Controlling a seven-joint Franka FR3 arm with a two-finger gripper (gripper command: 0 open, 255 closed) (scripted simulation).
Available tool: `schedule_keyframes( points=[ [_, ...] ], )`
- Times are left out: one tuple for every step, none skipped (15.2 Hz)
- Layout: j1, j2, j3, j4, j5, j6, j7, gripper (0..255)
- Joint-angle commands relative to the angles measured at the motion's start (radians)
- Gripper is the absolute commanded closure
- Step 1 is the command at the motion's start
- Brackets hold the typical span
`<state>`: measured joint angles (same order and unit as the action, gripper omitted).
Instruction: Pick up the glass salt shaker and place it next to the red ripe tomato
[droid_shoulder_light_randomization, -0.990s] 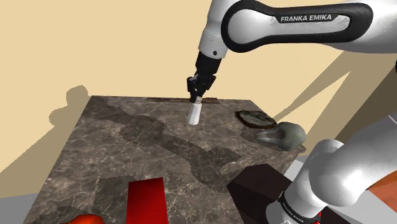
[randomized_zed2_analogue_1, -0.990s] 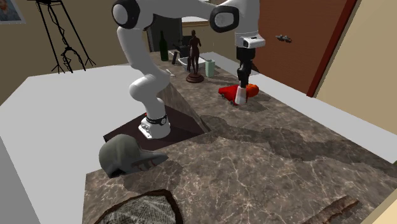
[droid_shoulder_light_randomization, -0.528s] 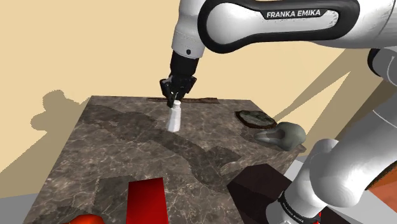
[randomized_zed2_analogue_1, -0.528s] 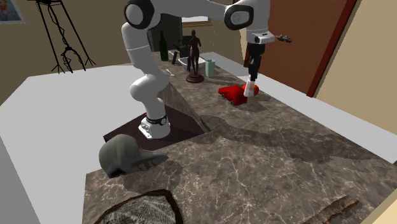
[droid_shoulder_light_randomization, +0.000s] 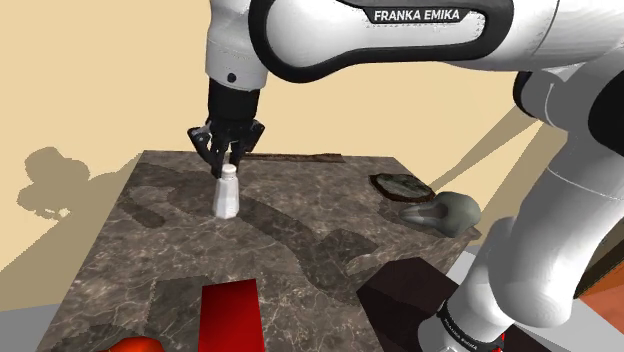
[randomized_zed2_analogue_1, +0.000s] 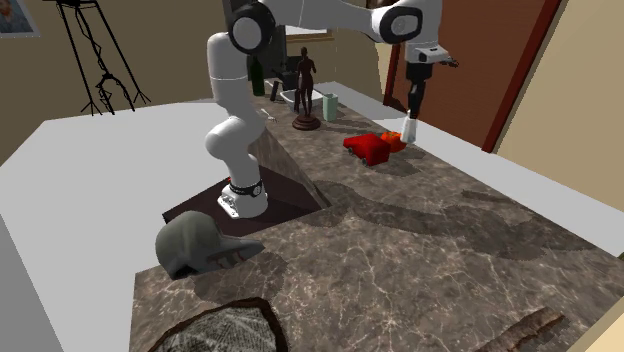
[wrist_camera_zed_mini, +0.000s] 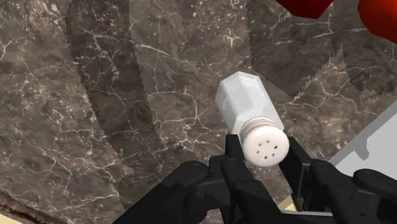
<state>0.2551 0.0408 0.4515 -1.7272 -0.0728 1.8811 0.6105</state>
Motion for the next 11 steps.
schedule_keyframes(
  points=[
    [0.030,0.068,0.024,0.079,-0.039,-0.021,0.059,255],
    [0.047,0.105,0.032,0.122,-0.060,-0.034,0.085,255],
    [0.066,0.144,0.039,0.169,-0.081,-0.049,0.110,255],
    [0.086,0.183,0.045,0.218,-0.103,-0.065,0.134,255],
    [0.109,0.224,0.049,0.269,-0.126,-0.082,0.156,255],
    [0.134,0.267,0.052,0.325,-0.148,-0.102,0.178,255],
    [0.161,0.310,0.054,0.384,-0.171,-0.124,0.197,255],
    [0.190,0.356,0.053,0.448,-0.193,-0.148,0.215,255],
    [0.222,0.404,0.052,0.518,-0.215,-0.175,0.230,255],
    [0.256,0.456,0.049,0.596,-0.238,-0.205,0.243,255],
    [0.295,0.511,0.043,0.684,-0.260,-0.240,0.253,255]
  ],
)
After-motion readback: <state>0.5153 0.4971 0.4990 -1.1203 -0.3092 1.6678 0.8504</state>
